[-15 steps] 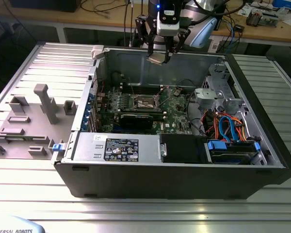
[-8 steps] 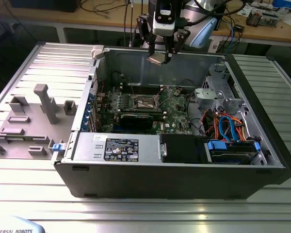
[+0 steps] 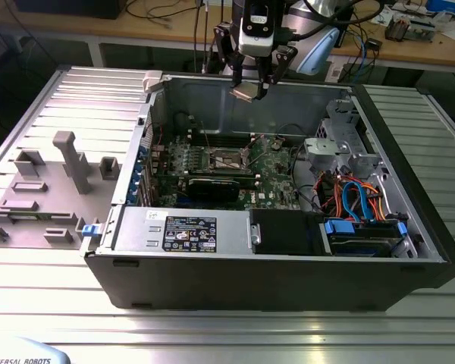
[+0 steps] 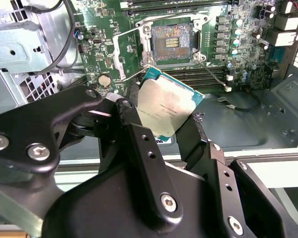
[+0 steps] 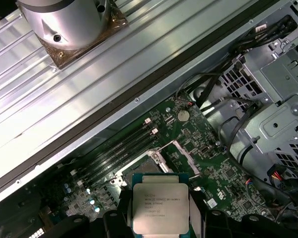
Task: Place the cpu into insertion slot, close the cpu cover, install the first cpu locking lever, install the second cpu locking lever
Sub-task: 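Place the cpu into insertion slot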
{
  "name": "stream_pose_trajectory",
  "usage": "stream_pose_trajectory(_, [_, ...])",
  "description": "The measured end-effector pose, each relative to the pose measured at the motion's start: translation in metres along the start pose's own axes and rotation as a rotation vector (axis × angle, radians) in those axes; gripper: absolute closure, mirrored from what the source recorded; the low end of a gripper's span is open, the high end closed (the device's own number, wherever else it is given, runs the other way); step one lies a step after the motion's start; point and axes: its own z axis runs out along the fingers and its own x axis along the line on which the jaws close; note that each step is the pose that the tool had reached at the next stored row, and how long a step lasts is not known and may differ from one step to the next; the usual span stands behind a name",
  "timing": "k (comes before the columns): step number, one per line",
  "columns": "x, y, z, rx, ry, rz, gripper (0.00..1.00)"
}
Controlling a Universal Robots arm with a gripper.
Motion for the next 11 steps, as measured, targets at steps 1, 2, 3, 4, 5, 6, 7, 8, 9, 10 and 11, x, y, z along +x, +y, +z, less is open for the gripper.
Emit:
stream_pose_trajectory(1, [0.0000, 0.0000, 0.0000, -0.0001, 0.0000, 0.000, 0.46])
stream_pose_trajectory(2, [0.0000, 0.0000, 0.0000, 0.0000, 0.0000, 0.000, 0.46])
stream_pose_trajectory(3, [0.0000, 0.0000, 0.0000, -0.0001, 0.0000, 0.000, 0.46])
stream_pose_trajectory(4, [0.0000, 0.0000, 0.0000, -0.0001, 0.0000, 0.000, 0.46])
stream_pose_trajectory(5, [0.0000, 0.0000, 0.0000, 0.0000, 0.0000, 0.000, 0.46])
stream_pose_trajectory(6, [0.0000, 0.0000, 0.0000, 0.0000, 0.0000, 0.000, 0.46])
stream_pose_trajectory(7, [0.0000, 0.0000, 0.0000, -0.0001, 0.0000, 0.000, 0.46])
stream_pose_trajectory(8, [0.0000, 0.0000, 0.0000, 0.0000, 0.0000, 0.000, 0.46])
stream_pose_trajectory(9, [0.0000, 0.0000, 0.0000, 0.0000, 0.0000, 0.001, 0.46])
stream_pose_trajectory(10, [0.0000, 0.0000, 0.0000, -0.0001, -0.0002, 0.002, 0.46])
stream_pose_trajectory(11, [0.0000, 0.0000, 0.0000, -0.0001, -0.0004, 0.004, 0.46])
